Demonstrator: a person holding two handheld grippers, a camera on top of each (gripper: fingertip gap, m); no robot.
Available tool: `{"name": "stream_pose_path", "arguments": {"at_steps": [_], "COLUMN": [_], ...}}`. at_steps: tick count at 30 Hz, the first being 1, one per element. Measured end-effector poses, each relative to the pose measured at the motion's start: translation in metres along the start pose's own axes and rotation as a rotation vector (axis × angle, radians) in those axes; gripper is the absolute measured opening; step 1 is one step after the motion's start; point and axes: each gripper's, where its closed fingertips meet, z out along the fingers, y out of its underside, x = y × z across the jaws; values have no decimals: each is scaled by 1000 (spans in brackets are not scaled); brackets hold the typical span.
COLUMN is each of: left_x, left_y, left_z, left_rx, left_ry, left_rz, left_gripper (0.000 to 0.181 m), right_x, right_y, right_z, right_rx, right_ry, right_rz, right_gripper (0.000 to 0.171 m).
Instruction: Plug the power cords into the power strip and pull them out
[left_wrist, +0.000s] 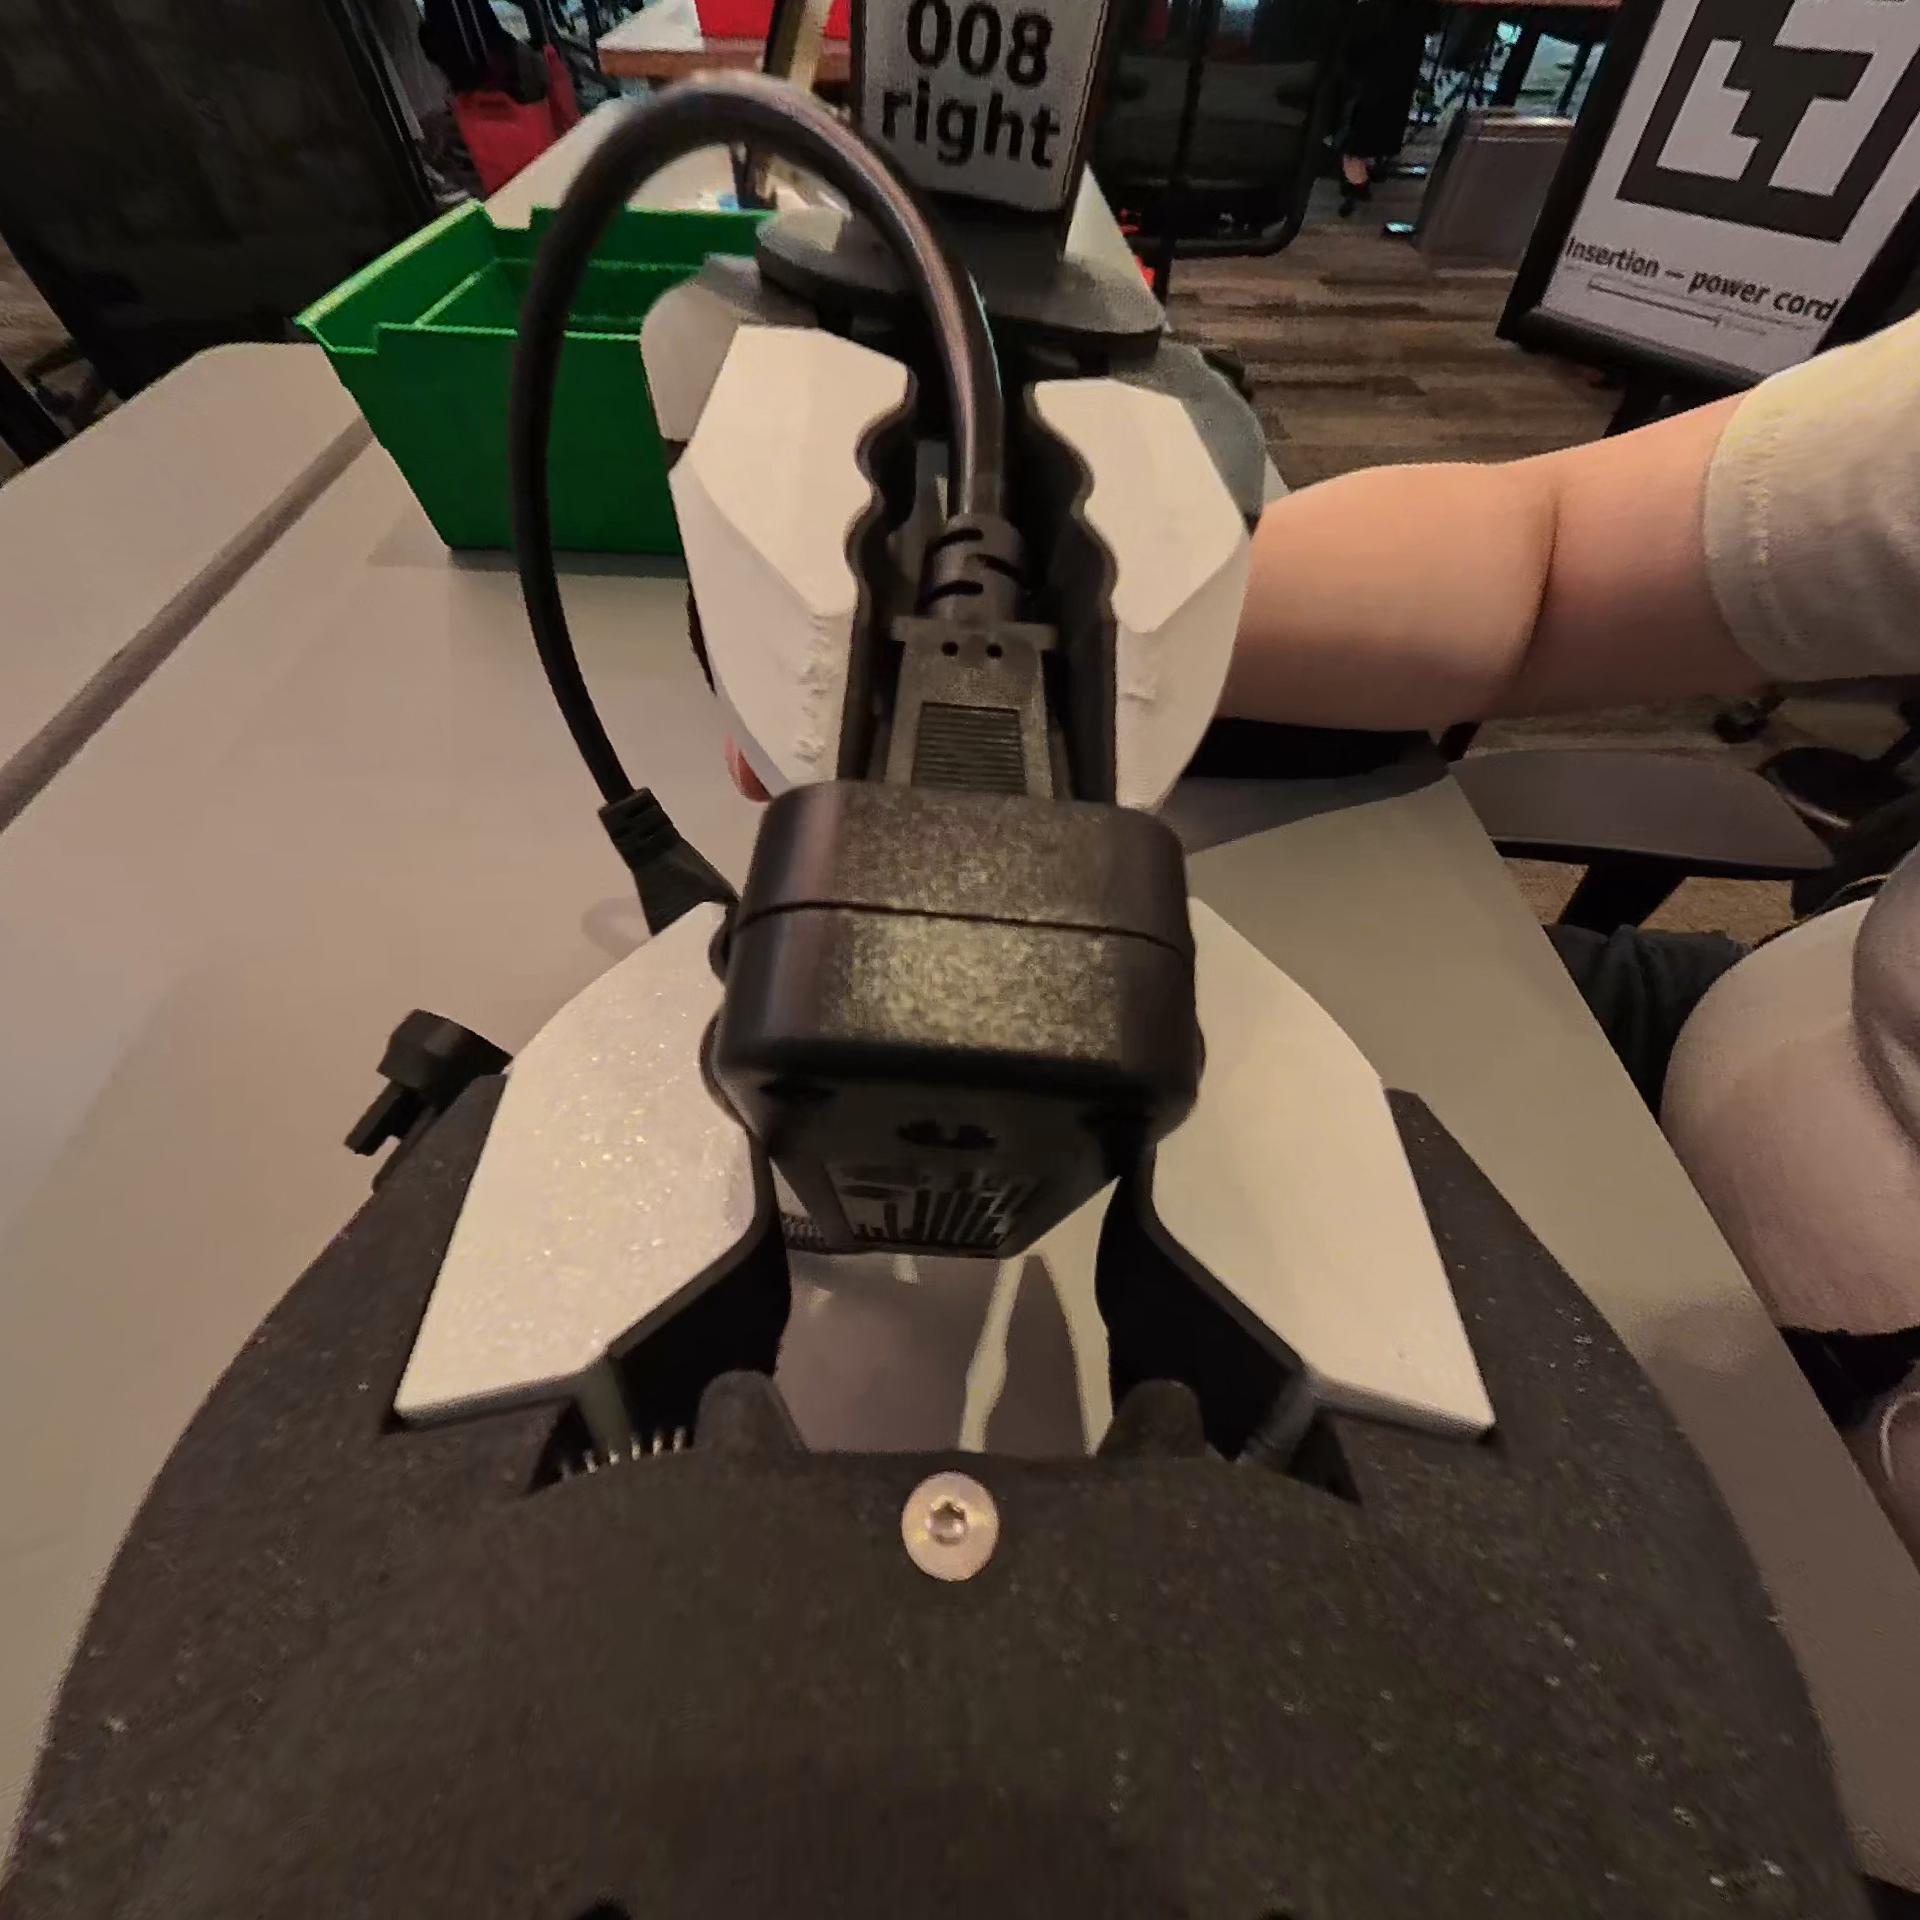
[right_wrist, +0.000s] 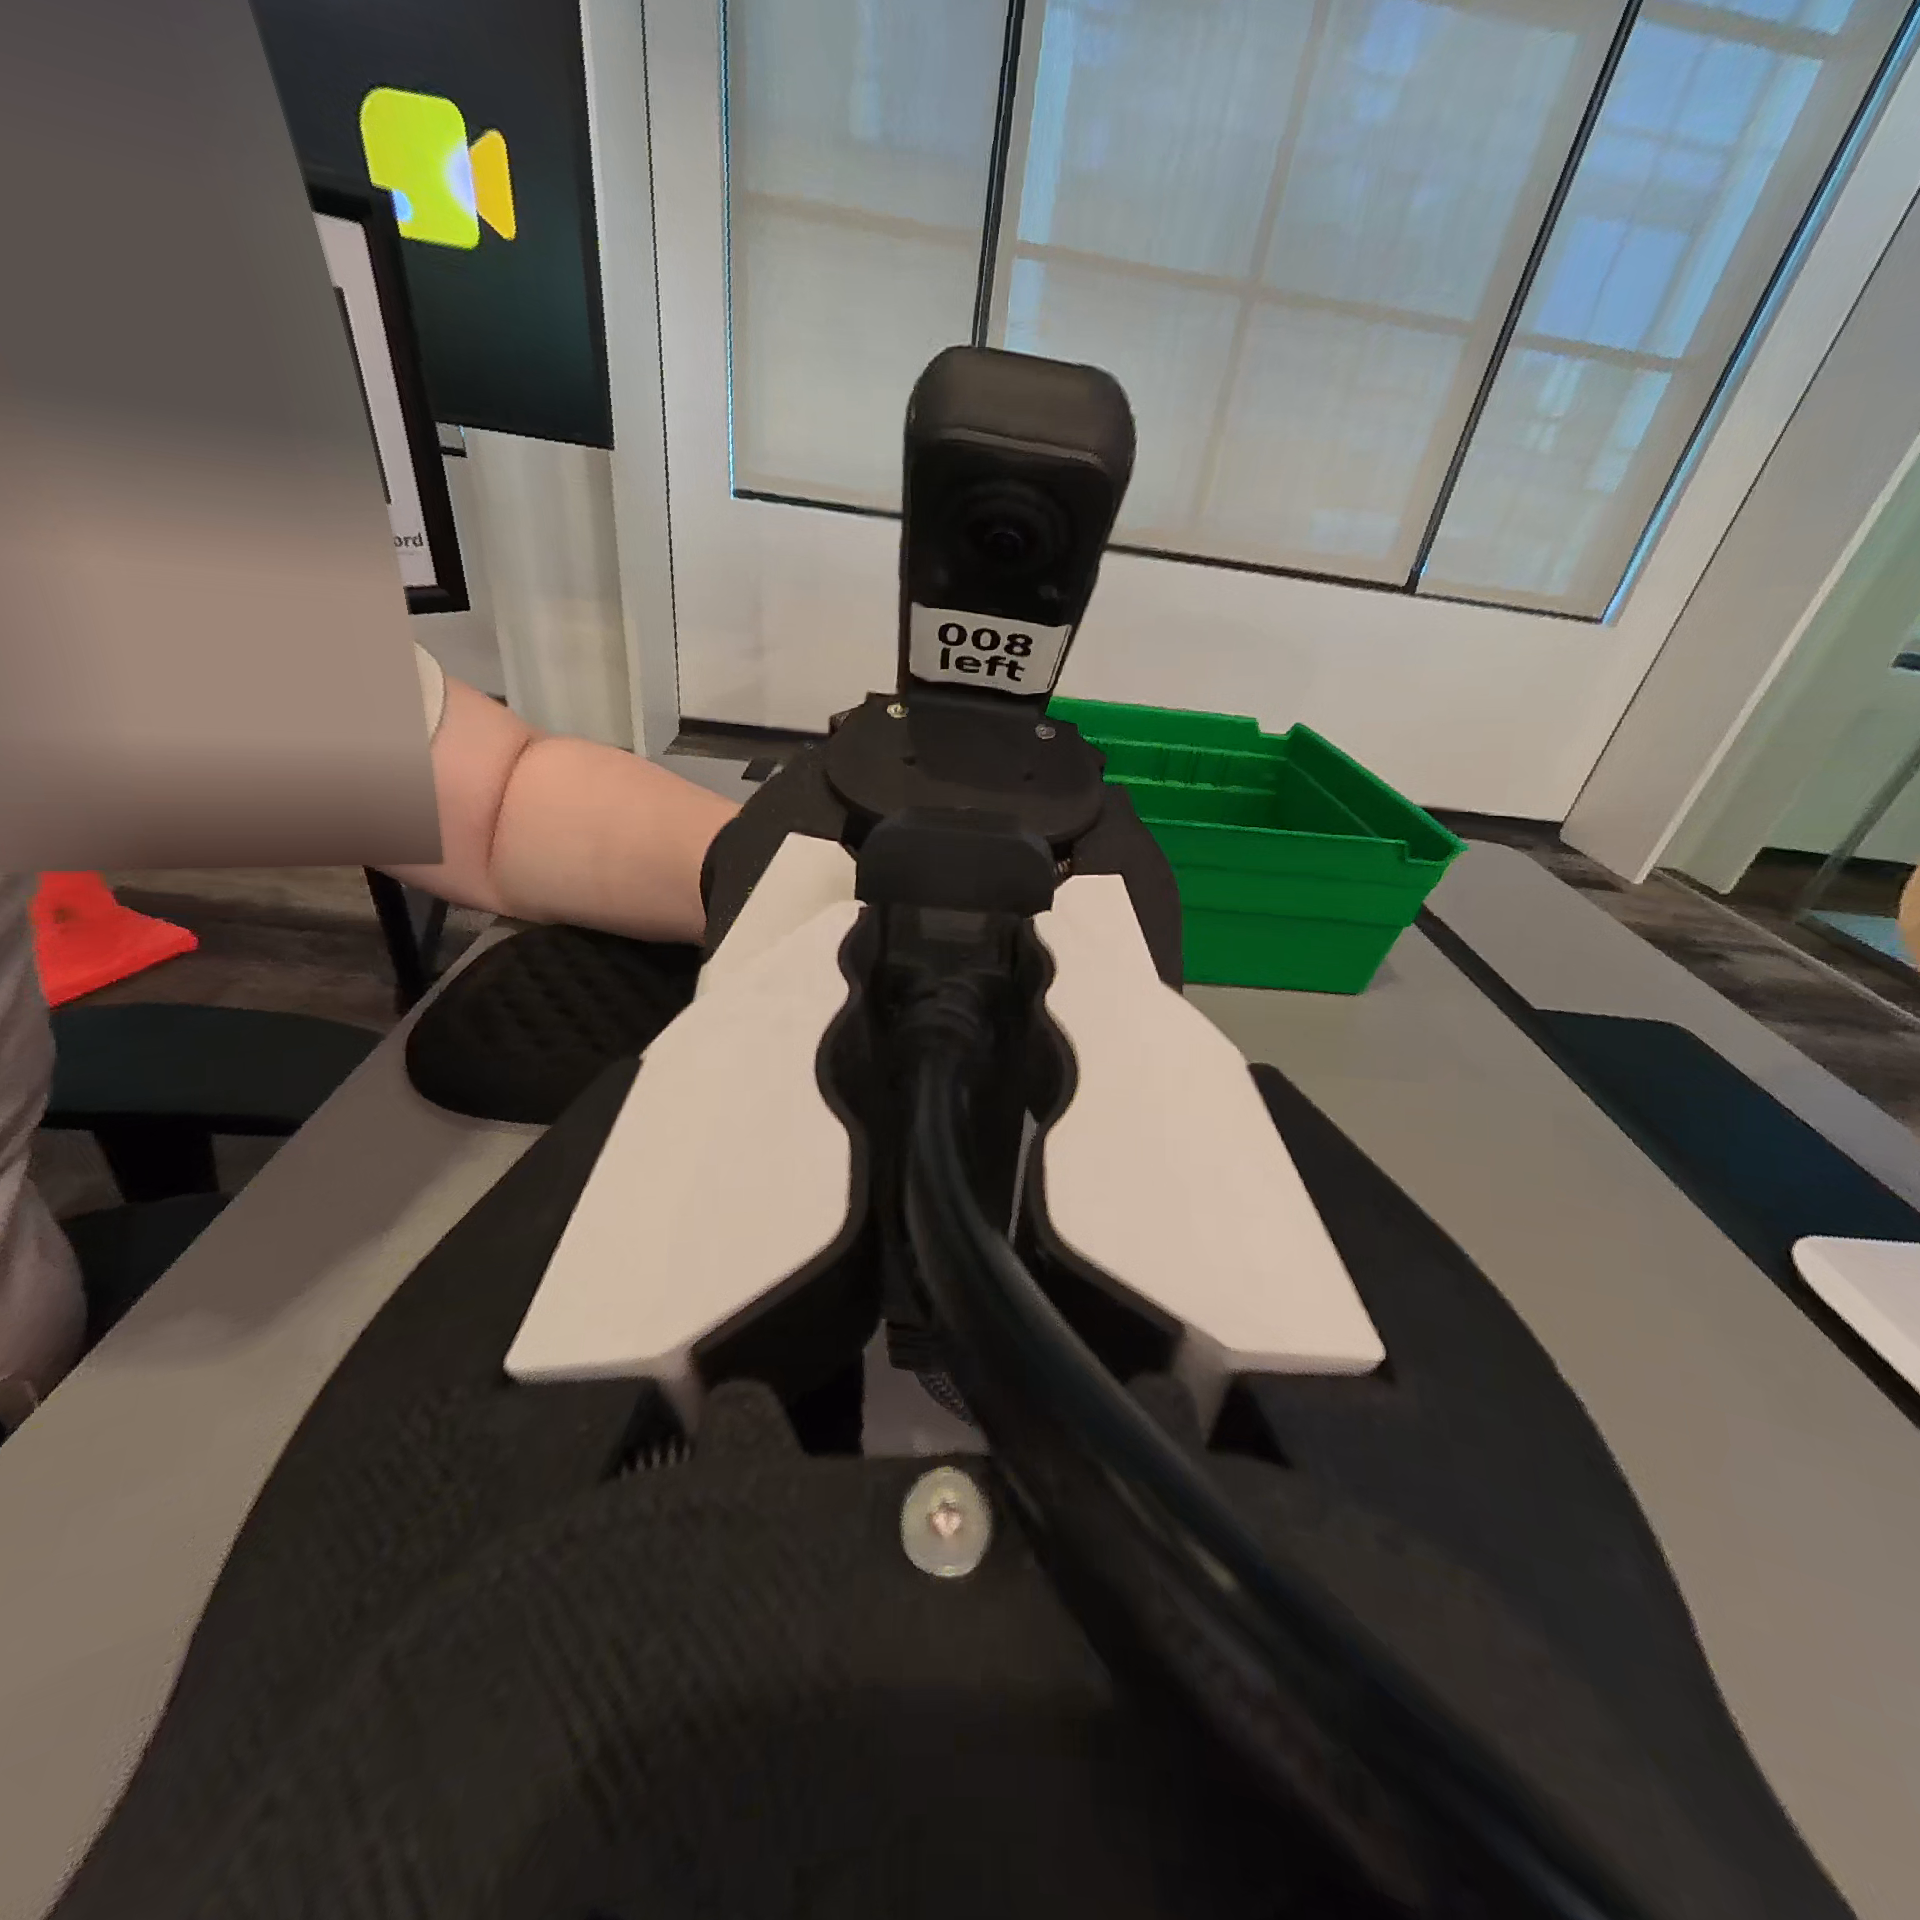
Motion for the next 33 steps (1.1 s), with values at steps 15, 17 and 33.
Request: {"name": "stream_pose_path", "arguments": {"at_steps": [15, 17, 33], "left_x": [-7, -7, -1], "left_y": [-3, -2, -25], "left_z": [-6, -7, -17], "left_rx": [68, 59, 147], "left_ry": [-44, -49, 31], "left_rz": [-3, 0, -77], "left_gripper": [52, 52, 74], "right_x": [7, 6, 9], "right_y": [3, 5, 3], "right_z": [-11, -12, -10], "right_rx": [67, 68, 11], "right_ry": [0, -6, 82], "right_rz": [-8, -9, -133], "right_gripper": [25, 26, 25]}}
